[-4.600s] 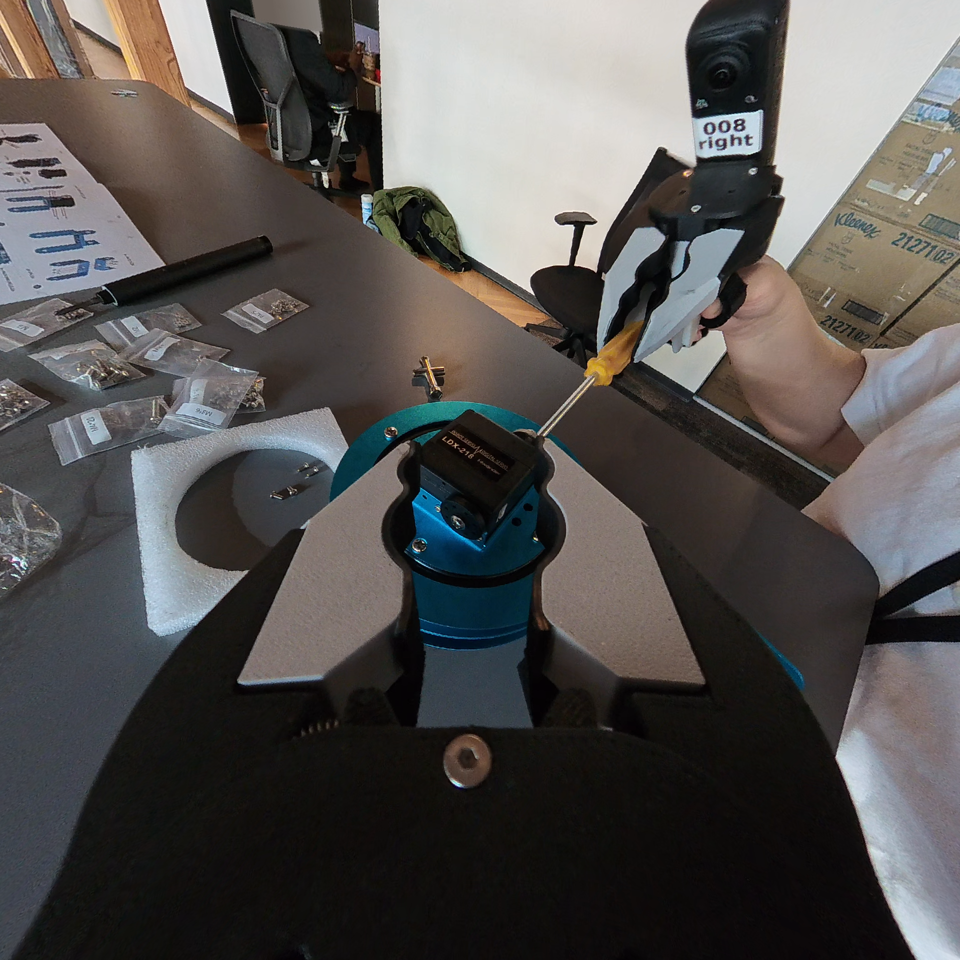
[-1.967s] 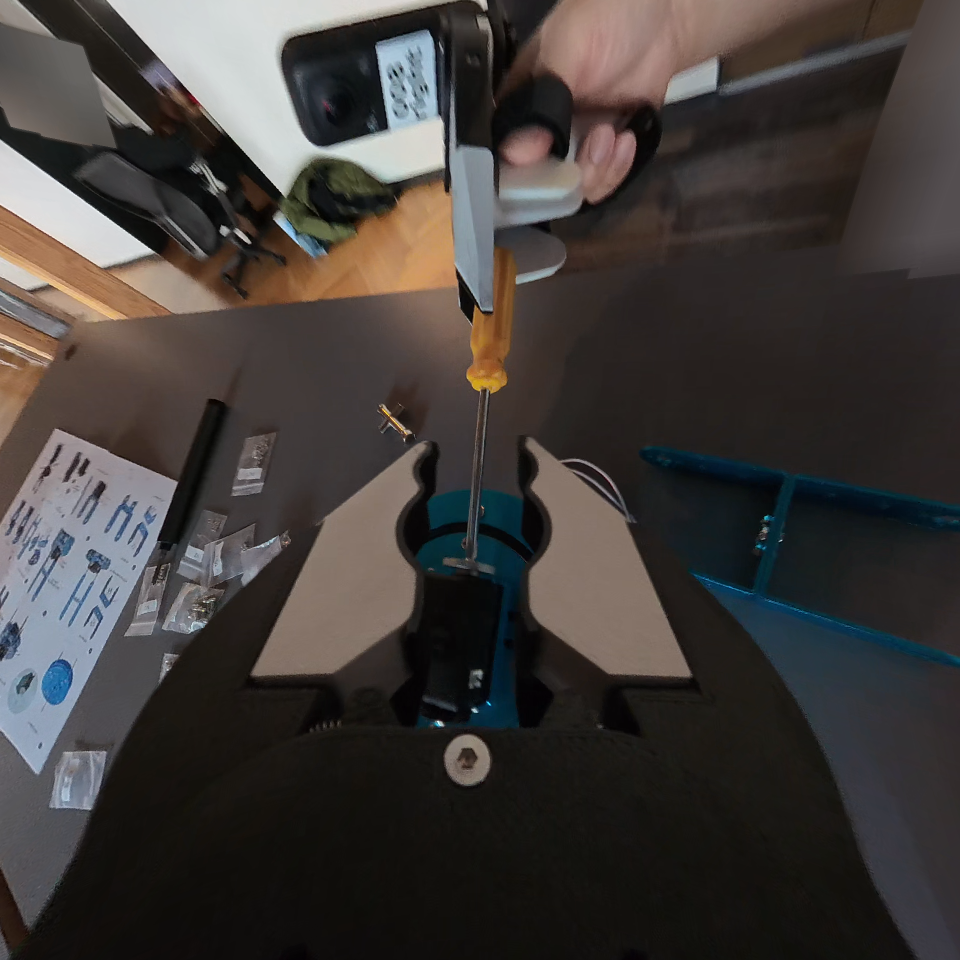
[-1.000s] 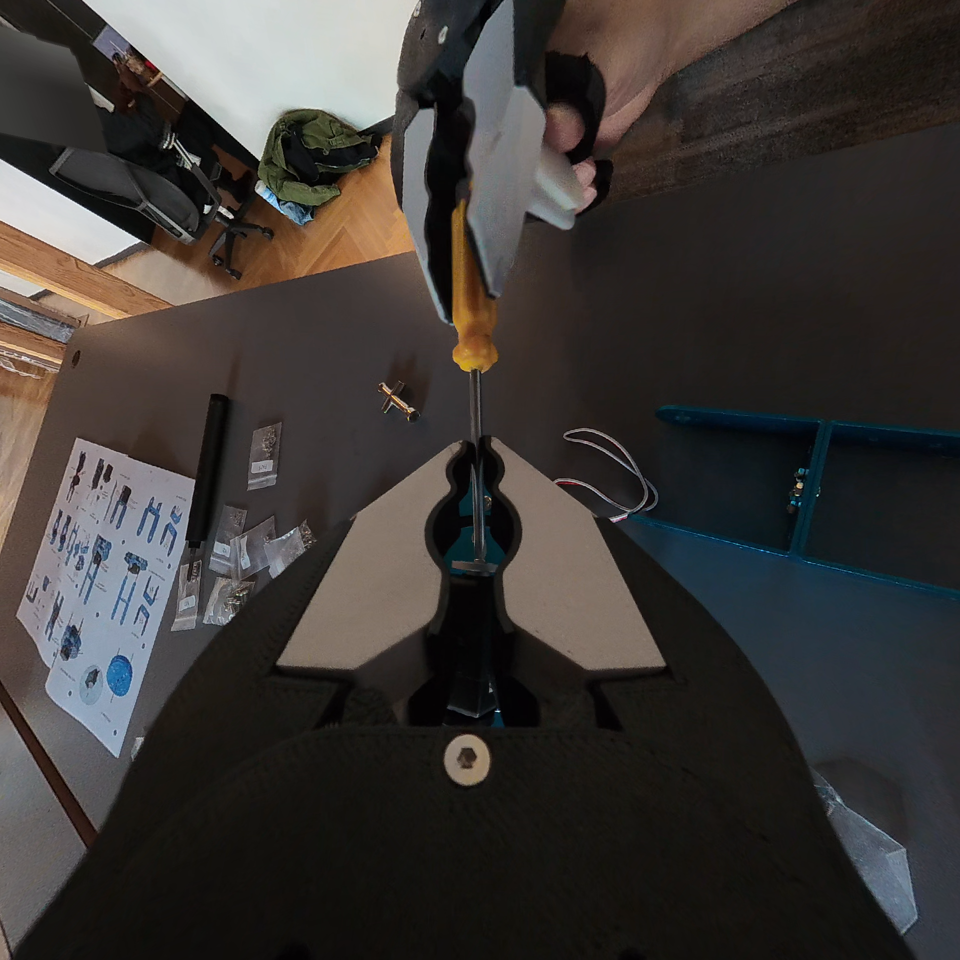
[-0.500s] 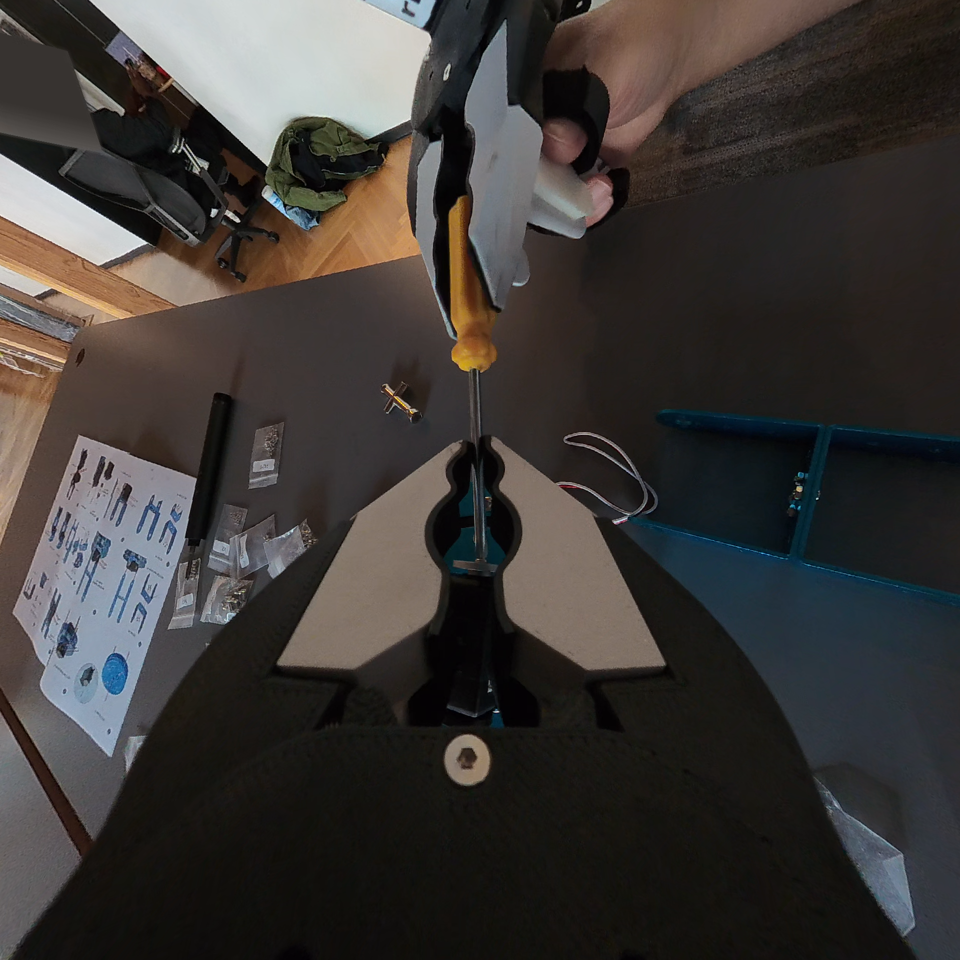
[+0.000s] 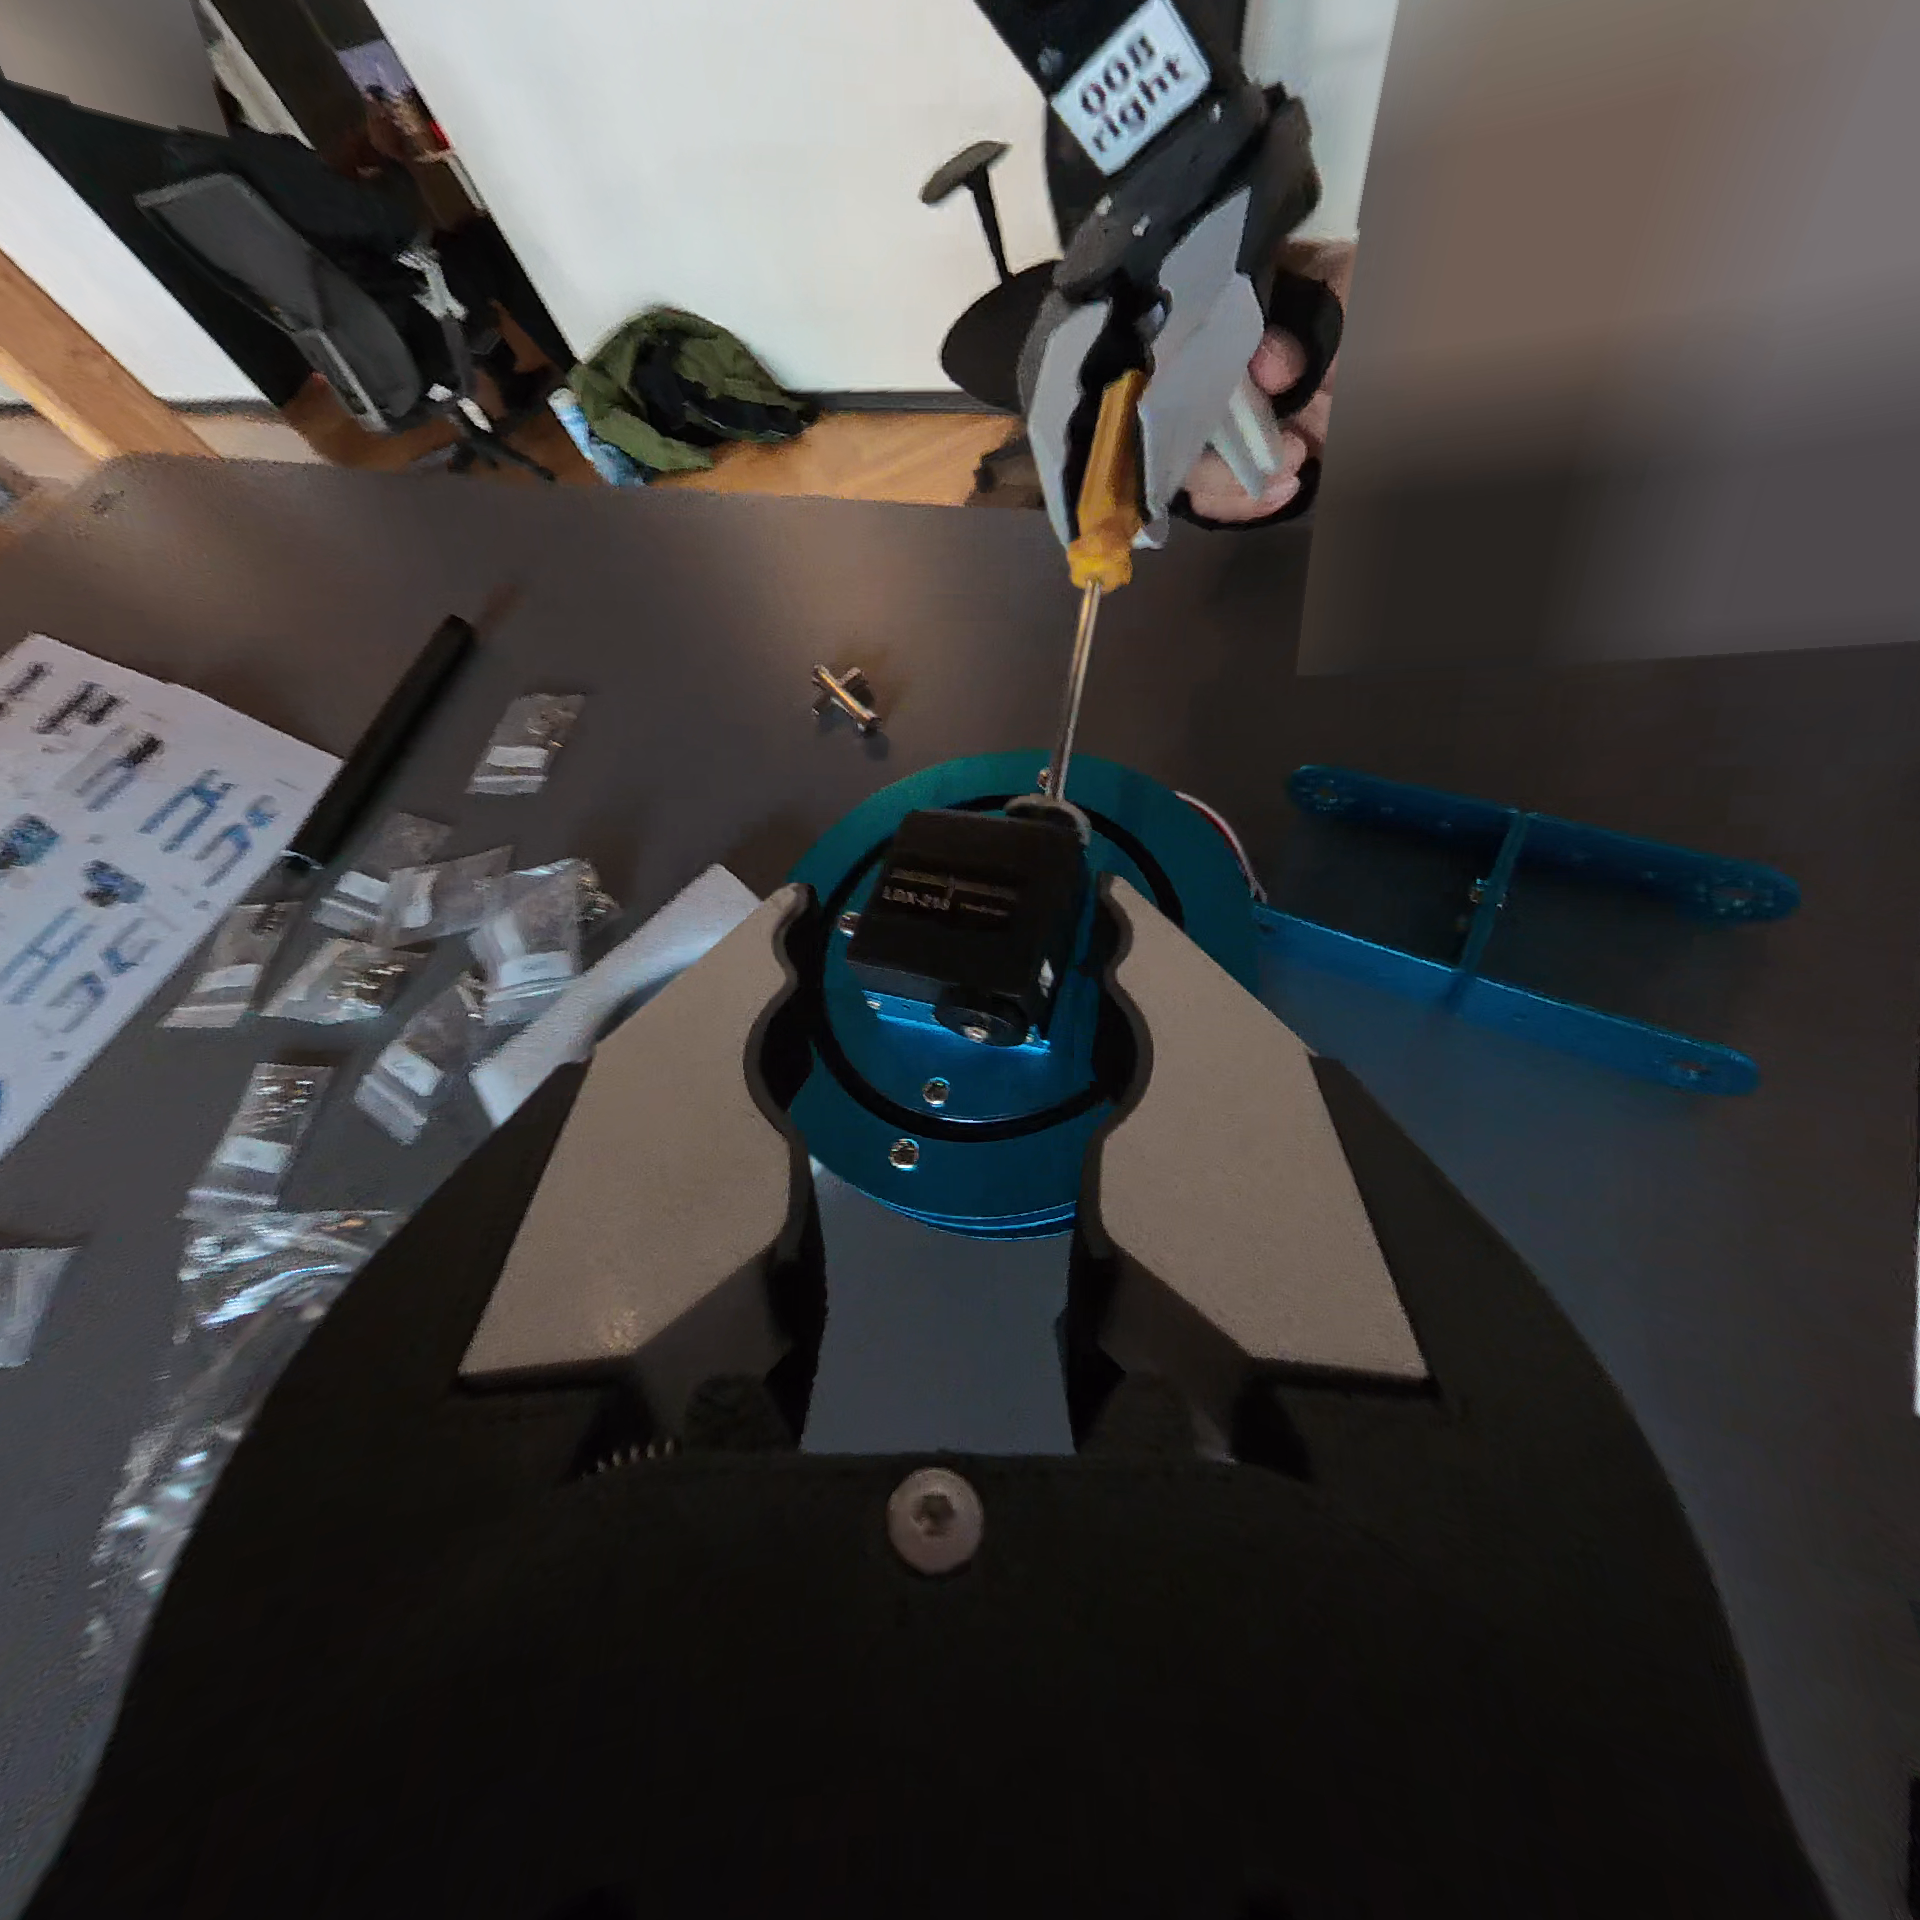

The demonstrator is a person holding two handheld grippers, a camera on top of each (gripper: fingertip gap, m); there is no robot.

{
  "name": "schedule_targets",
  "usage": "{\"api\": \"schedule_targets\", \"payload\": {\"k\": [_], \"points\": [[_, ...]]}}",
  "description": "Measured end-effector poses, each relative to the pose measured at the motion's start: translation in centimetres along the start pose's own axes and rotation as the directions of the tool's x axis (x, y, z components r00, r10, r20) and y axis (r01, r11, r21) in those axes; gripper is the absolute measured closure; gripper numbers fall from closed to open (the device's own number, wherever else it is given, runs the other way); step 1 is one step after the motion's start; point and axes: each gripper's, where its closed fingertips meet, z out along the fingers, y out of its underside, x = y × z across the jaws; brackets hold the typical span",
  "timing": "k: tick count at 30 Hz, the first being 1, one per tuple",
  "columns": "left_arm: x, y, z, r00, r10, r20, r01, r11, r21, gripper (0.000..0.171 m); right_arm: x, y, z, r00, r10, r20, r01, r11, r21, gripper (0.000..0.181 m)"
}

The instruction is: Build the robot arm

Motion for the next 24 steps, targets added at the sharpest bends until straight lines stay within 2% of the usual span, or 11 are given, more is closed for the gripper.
{"api": "schedule_targets", "payload": {"k": [3,8,17,24], "points": [[0.06,1.49,1.32,1.000,0.007,-0.011,-0.008,0.998,-0.056,0.121,-0.06,0.18,0.00,1.000,0.008,-0.004,-0.008,1.000,0.012,0.164],[-0.09,1.53,1.45,1.000,0.005,-0.016,-0.006,1.000,-0.015,0.124,-0.14,0.24,0.00,1.000,-0.021,-0.010,0.021,0.999,0.035,0.164],[-0.10,1.51,1.42,1.000,0.005,-0.009,-0.005,1.000,0.008,0.124,-0.66,0.54,0.03,0.943,-0.329,-0.058,0.328,0.944,-0.025,0.165],[-0.12,1.52,1.40,1.000,0.011,-0.009,-0.011,1.000,0.004,0.124,-0.70,0.62,0.09,0.820,-0.568,-0.069,0.564,0.823,-0.074,0.167]]}}
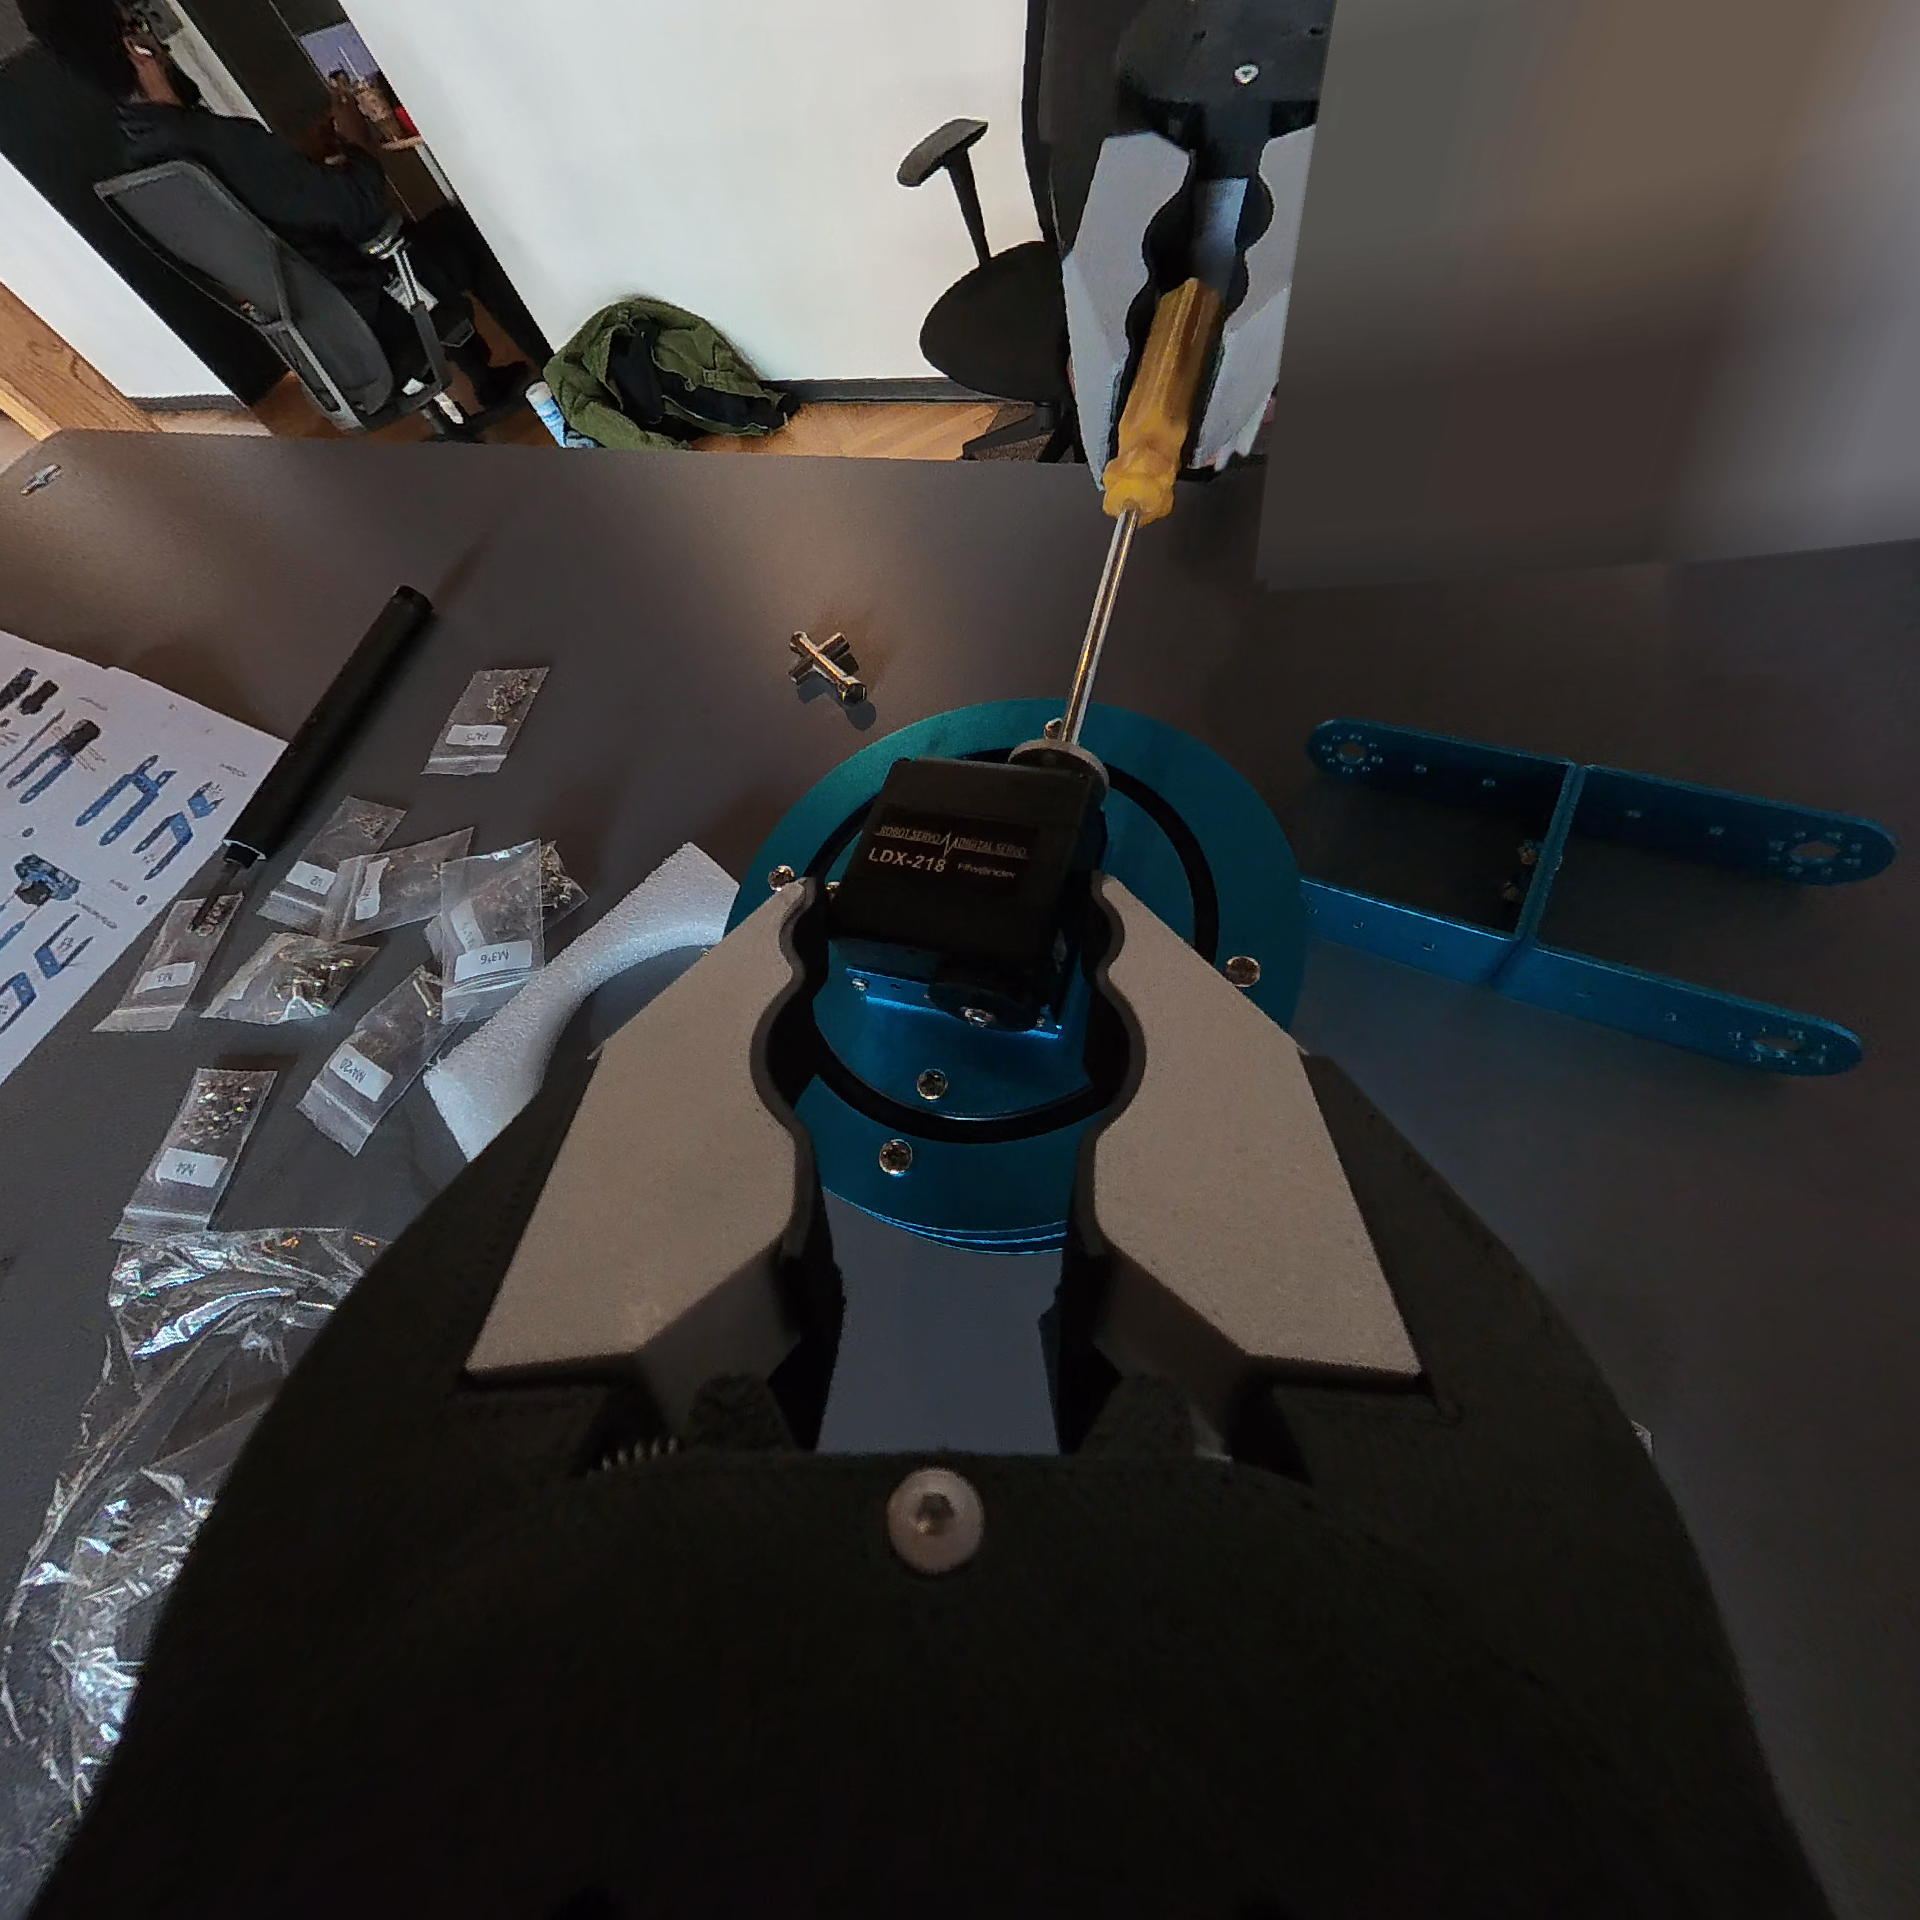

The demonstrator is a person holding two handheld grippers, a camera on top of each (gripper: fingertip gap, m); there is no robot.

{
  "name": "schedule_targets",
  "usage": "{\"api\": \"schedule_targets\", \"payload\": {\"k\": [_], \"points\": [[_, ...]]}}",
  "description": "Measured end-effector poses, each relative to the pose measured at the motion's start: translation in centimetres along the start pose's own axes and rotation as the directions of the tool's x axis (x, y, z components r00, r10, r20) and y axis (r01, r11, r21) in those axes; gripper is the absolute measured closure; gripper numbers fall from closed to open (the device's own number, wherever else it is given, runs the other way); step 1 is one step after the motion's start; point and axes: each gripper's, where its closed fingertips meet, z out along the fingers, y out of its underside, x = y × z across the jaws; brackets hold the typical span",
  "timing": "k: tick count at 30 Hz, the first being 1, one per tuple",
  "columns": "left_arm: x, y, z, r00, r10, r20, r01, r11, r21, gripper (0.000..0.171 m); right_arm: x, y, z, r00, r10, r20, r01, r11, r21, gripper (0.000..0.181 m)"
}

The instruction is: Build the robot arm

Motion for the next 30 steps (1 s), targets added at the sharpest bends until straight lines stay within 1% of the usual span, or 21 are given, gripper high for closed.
{"api": "schedule_targets", "payload": {"k": [3,16,19,22,24,26,27,28,29,30], "points": [[0.0,0.0,0.0,1.000,0.002,0.003,-0.002,1.000,0.001,0.124,0.0,0.0,0.0,0.999,-0.042,0.000,0.042,0.999,-0.002,0.168],[0.0,0.0,0.0,1.000,0.006,0.008,-0.006,1.000,0.002,0.124,-0.2,-0.3,0.1,0.992,-0.126,0.009,0.126,0.992,-0.002,0.167],[0.0,0.0,0.0,1.000,0.006,0.009,-0.006,1.000,0.002,0.123,-0.4,-0.3,0.1,0.972,-0.235,-0.014,0.234,0.972,-0.020,0.167],[0.0,0.1,0.0,1.000,0.008,0.010,-0.008,1.000,0.001,0.123,-0.4,-0.4,0.1,0.967,-0.253,-0.009,0.253,0.967,-0.034,0.167],[0.0,0.1,0.0,1.000,0.009,0.012,-0.009,1.000,-0.001,0.123,-0.5,-0.4,0.2,0.948,-0.317,-0.015,0.316,0.948,-0.043,0.167],[0.0,0.0,0.0,1.000,0.008,0.012,-0.008,1.000,0.001,0.123,-0.7,-0.6,0.2,0.897,-0.440,-0.027,0.438,0.897,-0.065,0.167],[0.0,0.1,0.0,1.000,0.009,0.011,-0.009,1.000,0.001,0.123,-0.8,-0.7,0.2,0.854,-0.519,-0.034,0.515,0.854,-0.076,0.167],[0.0,0.1,0.0,1.000,0.011,0.012,-0.011,1.000,0.001,0.123,-1.0,-0.8,0.2,0.797,-0.603,-0.042,0.598,0.796,-0.089,0.167],[0.0,0.0,0.0,1.000,0.011,0.012,-0.011,1.000,0.002,0.123,-1.2,-0.8,0.2,0.721,-0.691,-0.051,0.684,0.721,-0.108,0.167],[0.0,0.0,0.0,1.000,0.009,0.012,-0.009,1.000,0.004,0.123,-1.4,-0.8,0.3,0.626,-0.778,-0.058,0.768,0.627,-0.131,0.167]]}}
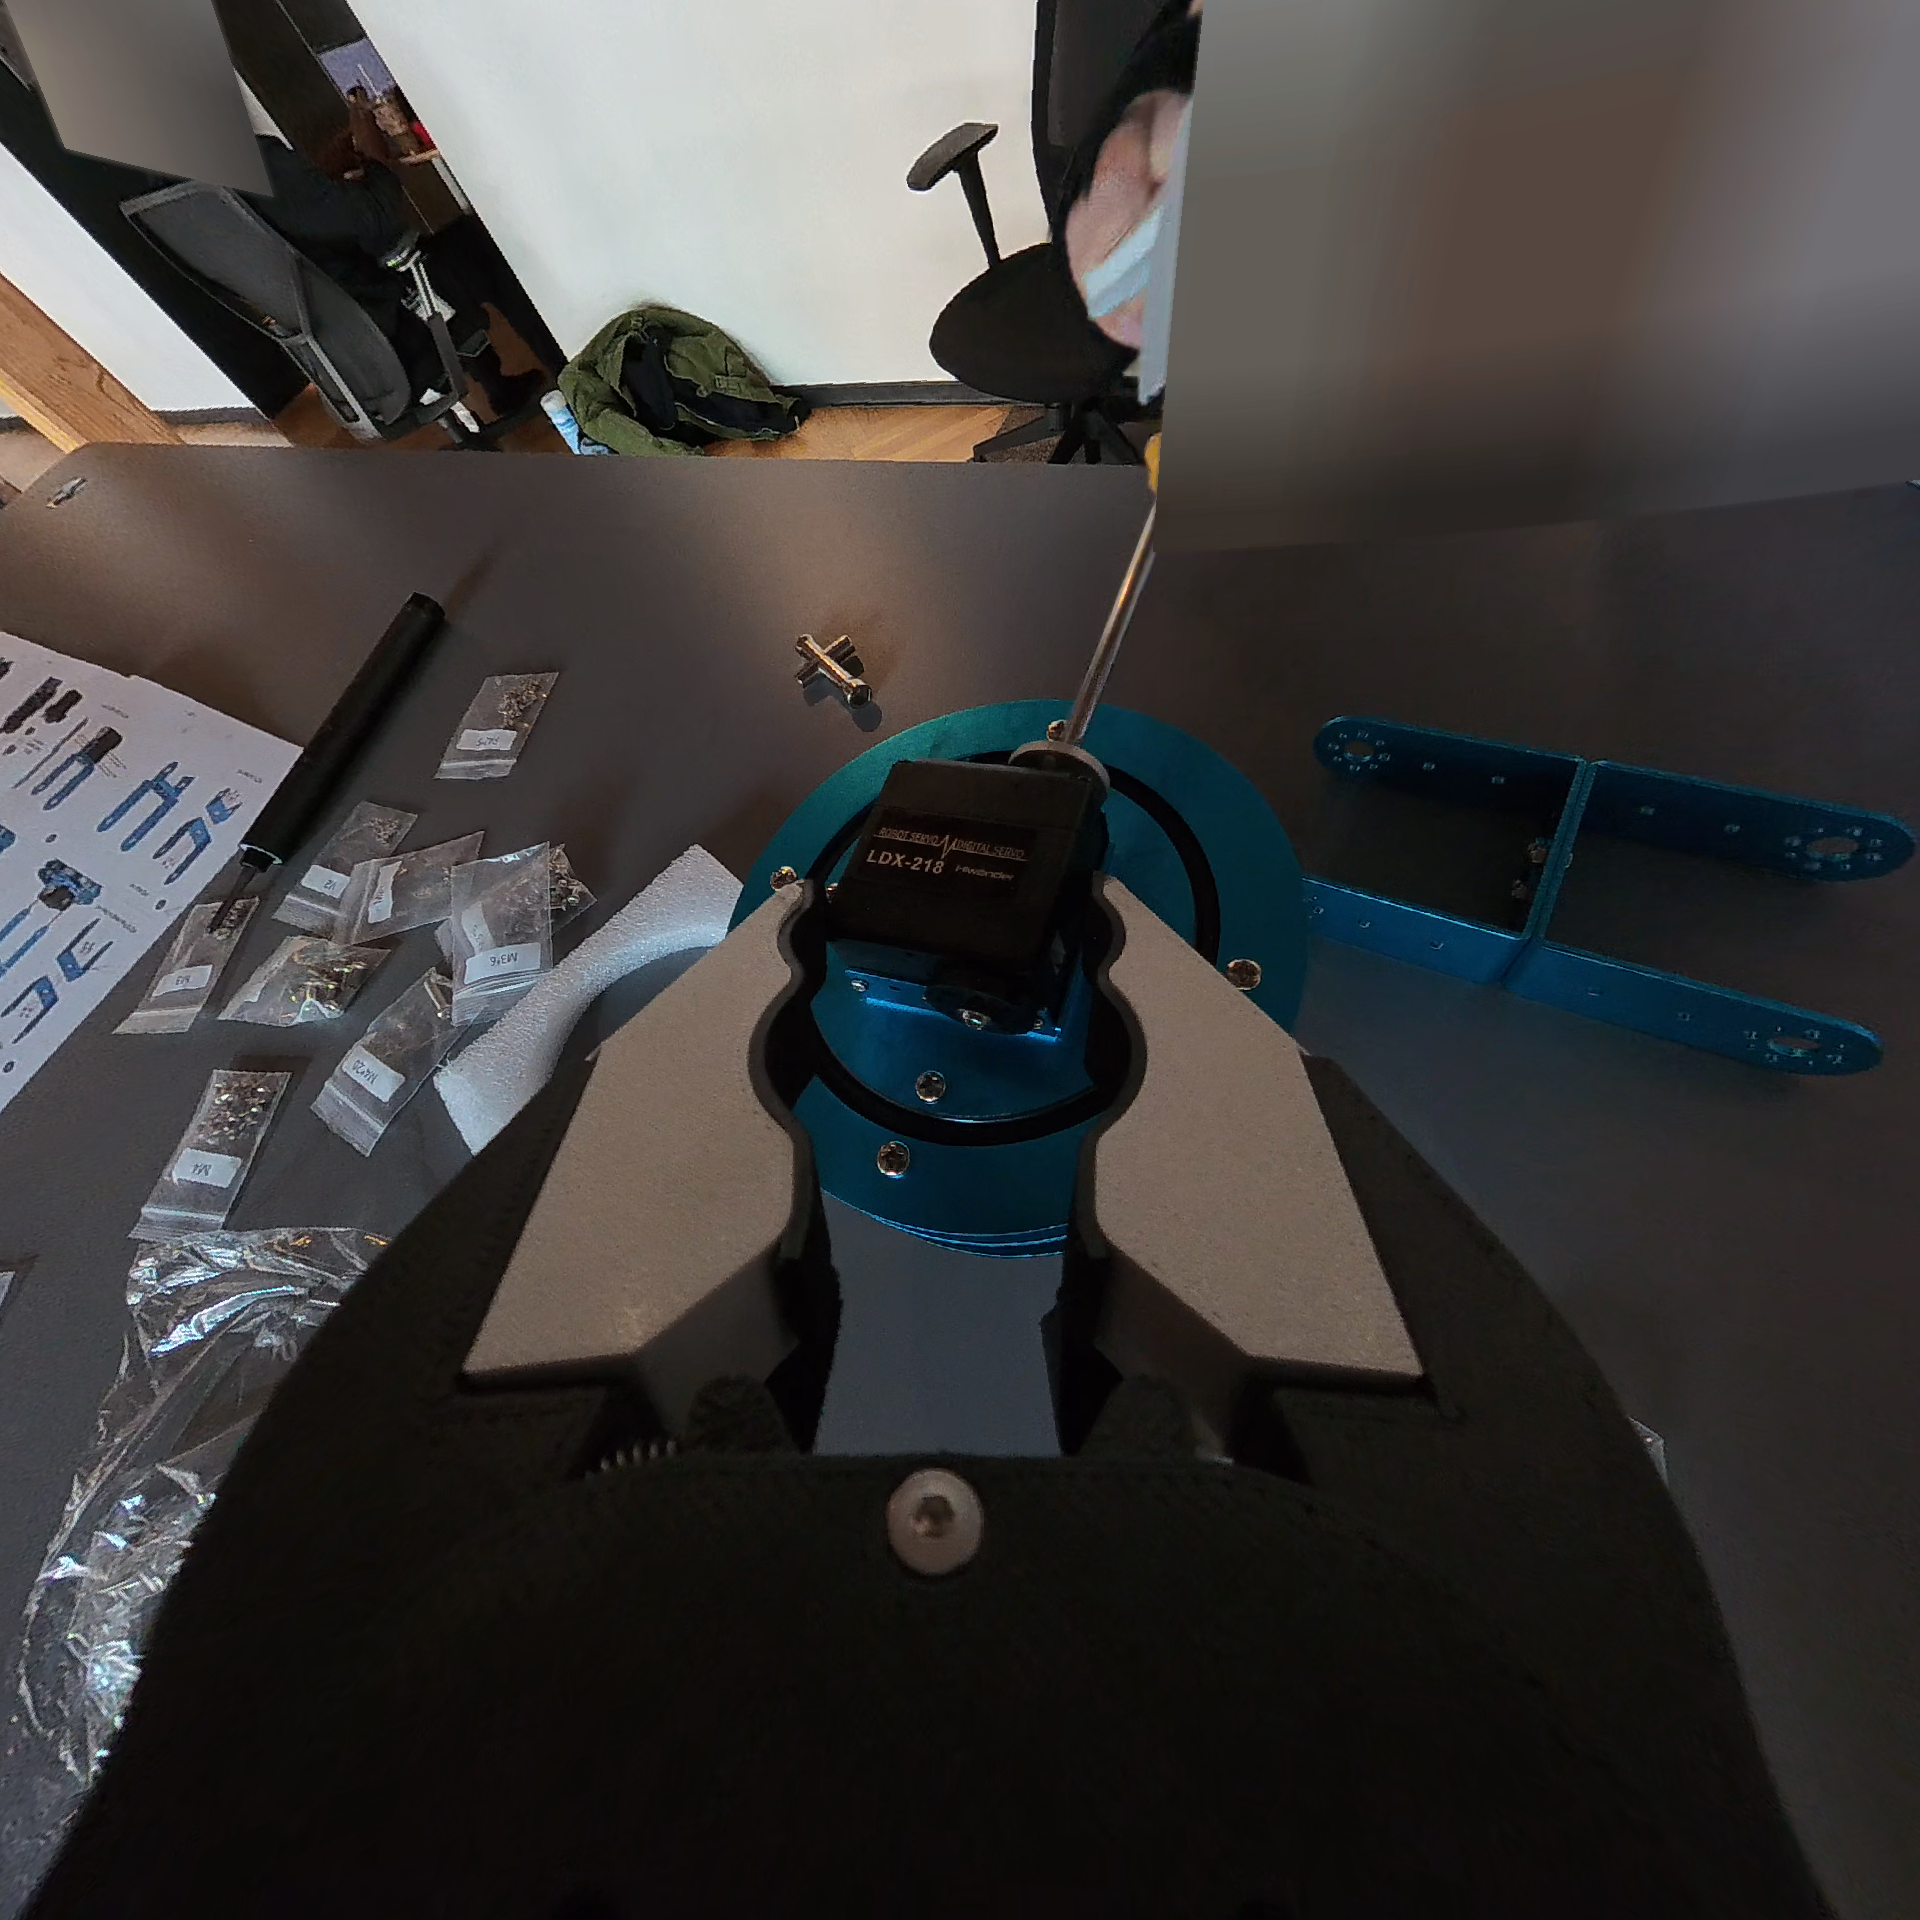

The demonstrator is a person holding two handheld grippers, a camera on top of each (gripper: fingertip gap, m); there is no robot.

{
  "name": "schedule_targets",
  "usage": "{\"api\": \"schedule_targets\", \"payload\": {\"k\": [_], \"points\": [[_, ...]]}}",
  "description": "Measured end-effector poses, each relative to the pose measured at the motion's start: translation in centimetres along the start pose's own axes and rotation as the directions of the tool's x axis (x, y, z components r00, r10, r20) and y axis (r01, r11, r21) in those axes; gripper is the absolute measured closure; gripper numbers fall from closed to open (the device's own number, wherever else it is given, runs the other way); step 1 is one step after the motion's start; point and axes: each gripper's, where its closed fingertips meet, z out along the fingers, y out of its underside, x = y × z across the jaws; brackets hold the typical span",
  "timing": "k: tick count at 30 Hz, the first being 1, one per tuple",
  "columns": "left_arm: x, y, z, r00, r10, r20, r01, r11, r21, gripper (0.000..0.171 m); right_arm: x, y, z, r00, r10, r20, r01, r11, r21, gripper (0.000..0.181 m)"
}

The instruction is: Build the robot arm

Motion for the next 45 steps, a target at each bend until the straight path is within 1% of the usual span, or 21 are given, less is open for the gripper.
{"api": "schedule_targets", "payload": {"k": [2,4,5,10,15,18,20,22,24,25,26,28,31,34,37,38,40,42,43,44,45], "points": [[0.0,0.0,0.0,1.000,-0.002,-0.001,0.002,1.000,0.004,0.124,-0.4,-0.1,0.0,0.959,-0.281,-0.045,0.278,0.959,-0.055,0.165],[0.0,0.0,0.0,1.000,0.002,0.002,-0.002,1.000,0.002,0.123,-0.9,-0.2,0.0,0.832,-0.548,-0.086,0.539,0.836,-0.104,0.165],[0.0,0.0,0.0,1.000,0.003,0.003,-0.003,1.000,0.001,0.123,-1.0,-0.2,0.0,0.797,-0.596,-0.098,0.587,0.802,-0.108,0.165],[0.0,-0.1,-0.1,1.000,-0.002,0.012,0.002,1.000,-0.013,0.123,-0.9,-0.4,0.0,0.790,-0.605,-0.098,0.597,0.796,-0.097,0.165],[0.3,-2.4,-1.4,1.000,0.012,0.021,-0.013,0.998,0.055,0.126,-0.9,-0.4,-0.3,0.806,-0.580,-0.115,0.576,0.814,-0.073,0.164],[1.1,-2.6,-0.9,0.999,0.051,0.015,-0.051,0.999,-0.002,0.126,-0.5,-0.3,-0.8,0.850,-0.511,-0.129,0.507,0.859,-0.068,0.164],[1.7,-3.2,-0.6,0.999,0.051,0.017,-0.051,0.999,0.003,0.127,-0.3,0.5,-1.1,0.927,-0.360,-0.107,0.352,0.932,-0.084,0.164],[2.2,-3.9,-0.9,0.999,0.029,0.028,-0.030,0.999,0.044,0.131,-0.3,2.2,-1.7,0.992,-0.085,-0.095,0.072,0.988,-0.138,0.165],[2.6,-4.0,-1.3,0.998,0.005,0.063,-0.010,0.997,0.075,0.135,0.0,4.5,-2.7,0.978,0.138,-0.158,-0.171,0.961,-0.216,0.165],[2.7,-3.8,-1.5,0.996,-0.007,0.088,0.000,0.997,0.077,0.135,-0.4,5.0,-3.2,0.971,0.178,-0.158,-0.212,0.948,-0.237,0.165],[2.8,-3.4,-1.7,0.994,-0.018,0.110,0.010,0.997,0.074,0.136,-0.8,5.1,-3.5,0.975,0.166,-0.151,-0.201,0.945,-0.258,0.165],[2.9,-2.8,-2.1,0.988,-0.038,0.146,0.028,0.997,0.070,0.136,-1.8,5.2,-3.6,0.993,0.051,-0.106,-0.084,0.937,-0.339,0.166],[3.2,-2.6,-2.6,0.984,-0.070,0.166,0.055,0.994,0.092,0.136,-3.6,5.7,-2.7,0.990,-0.136,0.048,0.143,0.886,-0.441,0.165],[3.7,-2.5,-2.9,0.979,-0.082,0.187,0.064,0.993,0.100,0.136,-5.5,6.3,-2.0,0.923,-0.295,0.247,0.379,0.812,-0.443,0.163],[4.5,-2.6,-3.4,0.972,-0.091,0.217,0.067,0.991,0.113,0.134,-6.6,6.7,-1.9,0.853,-0.323,0.411,0.494,0.756,-0.431,0.158],[4.9,-2.7,-3.6,0.970,-0.096,0.223,0.070,0.990,0.124,0.134,-6.6,6.7,-1.9,0.835,-0.325,0.443,0.515,0.746,-0.423,0.158],[5.6,-2.9,-3.9,0.963,-0.115,0.242,0.080,0.986,0.148,0.134,-6.2,6.5,-2.1,0.824,-0.303,0.479,0.513,0.757,-0.405,0.144],[6.1,-2.8,-4.0,0.949,-0.160,0.272,0.122,0.981,0.150,0.134,-5.2,6.1,-2.2,0.858,-0.198,0.473,0.417,0.807,-0.418,0.138],[6.3,-2.8,-3.9,0.940,-0.183,0.288,0.146,0.978,0.146,0.134,-4.7,6.0,-2.4,0.864,-0.149,0.481,0.373,0.831,-0.412,0.128],[6.6,-2.9,-3.9,0.930,-0.203,0.306,0.165,0.975,0.146,0.133,-4.3,5.9,-2.6,0.862,-0.109,0.496,0.331,0.861,-0.386,0.131],[7.0,-3.2,-3.8,0.922,-0.220,0.319,0.179,0.972,0.153,0.134,-3.4,5.9,-2.6,0.870,-0.060,0.489,0.255,0.904,-0.343,0.143]]}}
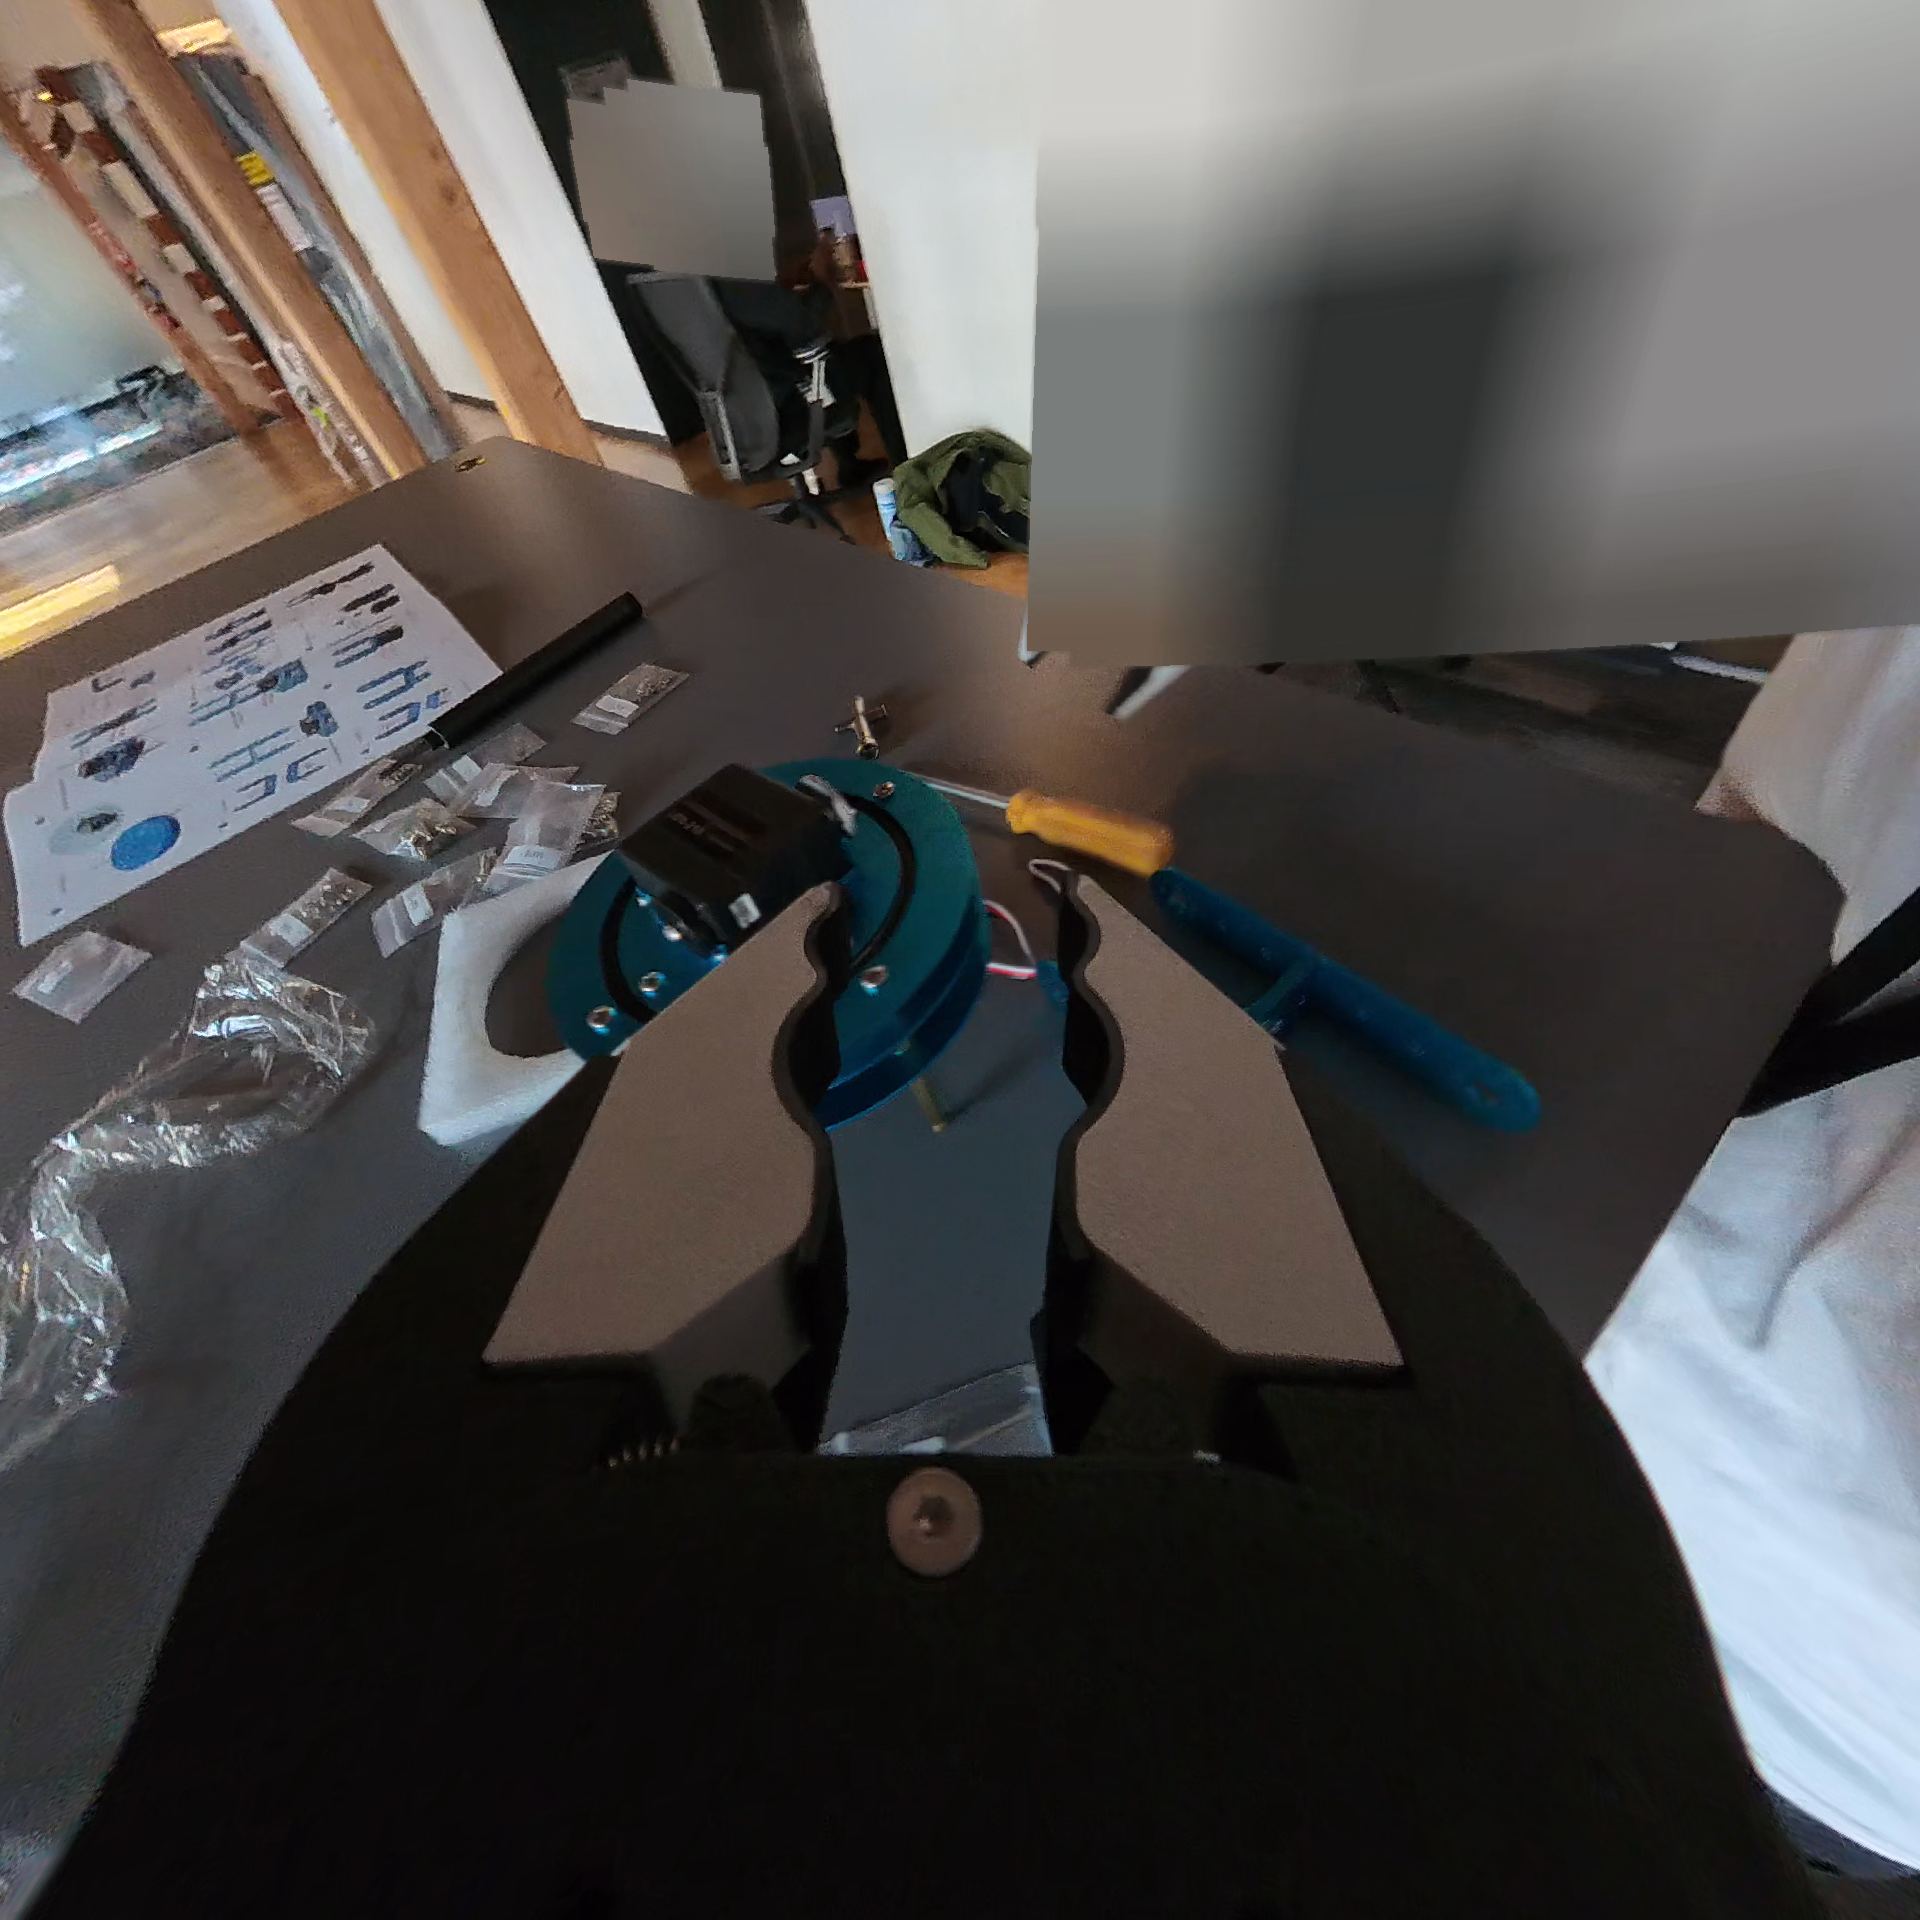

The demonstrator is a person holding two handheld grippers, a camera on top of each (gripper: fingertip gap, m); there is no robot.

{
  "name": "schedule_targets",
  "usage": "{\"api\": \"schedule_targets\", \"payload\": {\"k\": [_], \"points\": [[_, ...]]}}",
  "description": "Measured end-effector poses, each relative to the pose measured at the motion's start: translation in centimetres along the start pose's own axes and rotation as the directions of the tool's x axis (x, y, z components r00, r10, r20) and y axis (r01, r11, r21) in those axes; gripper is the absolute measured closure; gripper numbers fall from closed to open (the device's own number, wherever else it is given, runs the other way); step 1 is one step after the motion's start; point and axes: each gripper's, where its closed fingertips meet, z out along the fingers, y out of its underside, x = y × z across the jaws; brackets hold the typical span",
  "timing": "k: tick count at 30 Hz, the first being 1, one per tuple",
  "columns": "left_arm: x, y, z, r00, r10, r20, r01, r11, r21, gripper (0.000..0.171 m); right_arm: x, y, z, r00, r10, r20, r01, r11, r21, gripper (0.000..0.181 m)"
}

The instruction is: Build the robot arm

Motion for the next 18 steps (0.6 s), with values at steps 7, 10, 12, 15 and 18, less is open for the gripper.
{"api": "schedule_targets", "payload": {"k": [7,10,12,15,18], "points": [[3.0,-2.5,0.9,0.960,-0.121,0.253,0.125,0.992,0.001,0.137,14.6,21.1,8.5,0.751,0.660,-0.014,-0.660,0.751,-0.017,0.141],[5.2,-3.6,1.8,0.905,-0.189,0.380,0.192,0.981,0.031,0.137,16.6,26.6,13.4,0.633,0.772,0.061,-0.766,0.635,-0.100,0.140],[6.8,-3.8,2.5,0.863,-0.245,0.441,0.245,0.968,0.059,0.137,16.6,28.6,15.4,0.595,0.798,0.095,-0.778,0.601,-0.181,0.145],[8.6,-4.0,3.4,0.789,-0.350,0.506,0.337,0.934,0.121,0.140,16.8,28.7,16.4,0.559,0.812,0.169,-0.785,0.584,-0.208,0.163],[9.6,-4.2,4.2,0.727,-0.445,0.524,0.412,0.892,0.186,0.143,16.3,28.4,15.9,0.549,0.815,0.186,-0.783,0.579,-0.226,0.165]]}}
